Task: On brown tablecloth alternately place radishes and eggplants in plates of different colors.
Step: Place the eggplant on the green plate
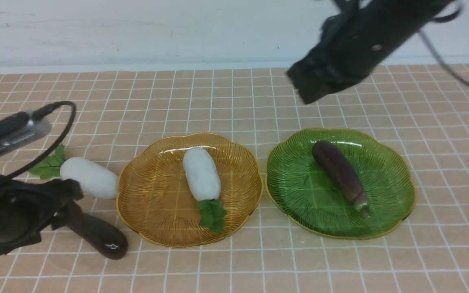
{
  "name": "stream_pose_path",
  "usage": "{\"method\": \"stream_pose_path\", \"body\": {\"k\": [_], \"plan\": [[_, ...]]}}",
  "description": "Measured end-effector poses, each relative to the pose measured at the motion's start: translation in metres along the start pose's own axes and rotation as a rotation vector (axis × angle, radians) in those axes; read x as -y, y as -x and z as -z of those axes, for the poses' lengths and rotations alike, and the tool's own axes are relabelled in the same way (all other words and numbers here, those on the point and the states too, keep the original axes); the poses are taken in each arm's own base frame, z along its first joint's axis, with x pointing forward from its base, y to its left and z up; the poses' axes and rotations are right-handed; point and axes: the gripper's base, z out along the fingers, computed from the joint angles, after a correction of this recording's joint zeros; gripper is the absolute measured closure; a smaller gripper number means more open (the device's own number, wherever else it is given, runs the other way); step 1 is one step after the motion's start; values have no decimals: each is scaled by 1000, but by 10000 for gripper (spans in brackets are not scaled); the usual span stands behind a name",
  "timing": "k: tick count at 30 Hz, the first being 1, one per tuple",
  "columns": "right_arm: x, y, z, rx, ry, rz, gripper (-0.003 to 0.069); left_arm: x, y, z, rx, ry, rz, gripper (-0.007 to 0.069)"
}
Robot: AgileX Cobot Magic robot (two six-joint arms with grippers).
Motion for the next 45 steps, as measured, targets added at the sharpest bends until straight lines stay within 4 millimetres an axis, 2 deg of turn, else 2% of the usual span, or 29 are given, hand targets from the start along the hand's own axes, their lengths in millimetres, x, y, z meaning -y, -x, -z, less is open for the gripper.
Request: {"method": "stream_pose_path", "body": {"k": [3,6,12,18,21,24,26,32,36,40,45], "plan": [[-3,-18,15,-3,0,-1,675,2,9,-19,1,10,15,141],[-4,-34,18,-28,-2,1,676,5,22,-44,6,20,58,141],[-5,-45,16,-58,0,11,676,2,25,-76,-40,61,131,141],[-5,-45,16,-59,2,12,676,2,27,-85,-59,75,151,146],[-5,-45,16,-58,2,13,676,1,27,-86,-75,90,140,218],[-5,-45,16,-58,2,15,676,0,28,-85,-84,103,128,383],[-5,-45,16,-58,2,23,676,0,29,-84,-82,100,131,447],[-5,-45,16,-58,2,33,676,0,29,-84,-88,104,150,470],[-5,-45,16,-58,1,34,676,3,32,-82,-114,115,144,447],[-5,-45,16,-58,1,37,676,6,35,-80,-166,136,143,343],[-5,-45,16,-58,1,37,676,4,30,-85,-226,166,175,116]]}}
